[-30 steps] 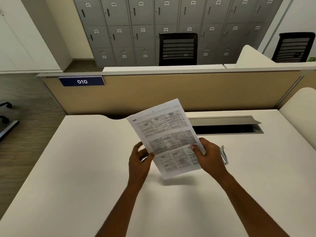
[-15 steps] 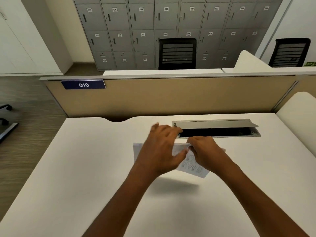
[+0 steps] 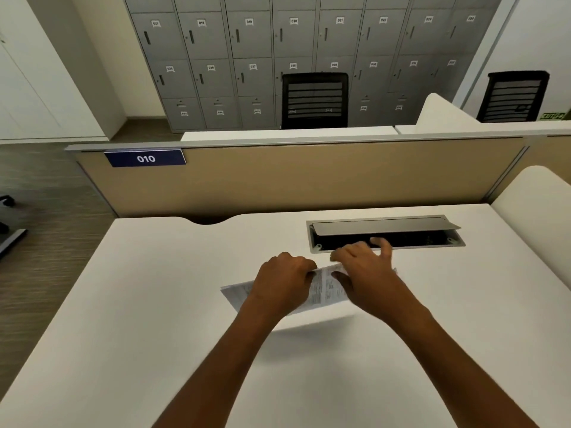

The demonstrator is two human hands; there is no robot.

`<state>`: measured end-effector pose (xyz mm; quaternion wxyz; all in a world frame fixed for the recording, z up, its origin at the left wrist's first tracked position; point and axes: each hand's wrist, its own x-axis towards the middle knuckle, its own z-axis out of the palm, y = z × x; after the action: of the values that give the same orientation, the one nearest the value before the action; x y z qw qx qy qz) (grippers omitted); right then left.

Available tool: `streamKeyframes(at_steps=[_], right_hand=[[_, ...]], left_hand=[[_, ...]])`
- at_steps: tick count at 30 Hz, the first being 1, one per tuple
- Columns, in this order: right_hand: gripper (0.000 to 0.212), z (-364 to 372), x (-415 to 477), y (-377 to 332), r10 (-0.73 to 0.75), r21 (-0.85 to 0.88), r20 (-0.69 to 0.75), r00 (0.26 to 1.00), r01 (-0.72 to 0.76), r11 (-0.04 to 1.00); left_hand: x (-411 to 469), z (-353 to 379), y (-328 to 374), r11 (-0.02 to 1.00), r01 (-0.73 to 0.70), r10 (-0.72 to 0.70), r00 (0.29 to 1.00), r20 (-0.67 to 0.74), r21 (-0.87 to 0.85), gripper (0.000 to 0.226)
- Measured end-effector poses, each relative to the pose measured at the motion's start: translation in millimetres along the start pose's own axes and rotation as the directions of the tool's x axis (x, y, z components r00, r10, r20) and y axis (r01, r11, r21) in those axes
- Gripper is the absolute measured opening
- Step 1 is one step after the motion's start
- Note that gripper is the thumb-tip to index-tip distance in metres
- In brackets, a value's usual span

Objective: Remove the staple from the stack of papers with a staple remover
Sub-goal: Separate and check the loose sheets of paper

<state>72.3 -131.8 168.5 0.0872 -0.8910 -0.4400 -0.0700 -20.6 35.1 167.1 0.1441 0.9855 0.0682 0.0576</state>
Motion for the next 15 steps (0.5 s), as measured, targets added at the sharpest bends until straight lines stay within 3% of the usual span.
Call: streamKeyframes(at_steps=[3, 5, 6, 8, 10, 11, 15], right_hand=[[0.066, -10.7, -9.8, 22.4, 0.184, 0.173, -0.218, 0.959, -0.148, 0.974], [0.090, -11.3, -17.6, 40.2, 0.381, 0.401, -0.251, 0.890, -0.263, 0.877], [0.099, -8.7, -22.1, 48.1, 0.478, 0.554, -0.202, 0.855, -0.302, 0.776], [0.110, 1.7, -32.8, 57.1, 0.588, 0.833, 0.005, 0.809, -0.329, 0.445], [0.108, 20.1, -43.4, 57.3, 0.553, 0.948, 0.192, 0.811, -0.299, 0.110], [0.102, 30.9, -47.4, 55.2, 0.511, 0.960, 0.237, 0.826, -0.280, 0.008], [0.076, 52.7, -45.6, 38.3, 0.355, 0.978, 0.209, 0.911, -0.189, -0.091]], left_hand=[[-3.7, -8.7, -13.0, 0.994, -0.024, 0.015, 0.996, -0.089, -0.107, 0.028], [-7.6, -14.3, -21.4, 0.976, -0.043, 0.012, 0.989, -0.145, -0.214, 0.028], [-10.1, -16.4, -25.7, 0.959, -0.053, 0.004, 0.985, -0.173, -0.278, 0.029], [-15.2, -17.3, -34.1, 0.911, -0.053, -0.039, 0.976, -0.213, -0.410, 0.029], [-19.8, -13.9, -41.4, 0.828, -0.032, -0.114, 0.968, -0.224, -0.560, 0.023], [-21.6, -11.6, -43.6, 0.773, -0.021, -0.153, 0.964, -0.219, -0.634, 0.021], [-29.1, -2.6, -47.7, 0.540, 0.008, -0.276, 0.946, -0.168, -0.841, 0.020]])
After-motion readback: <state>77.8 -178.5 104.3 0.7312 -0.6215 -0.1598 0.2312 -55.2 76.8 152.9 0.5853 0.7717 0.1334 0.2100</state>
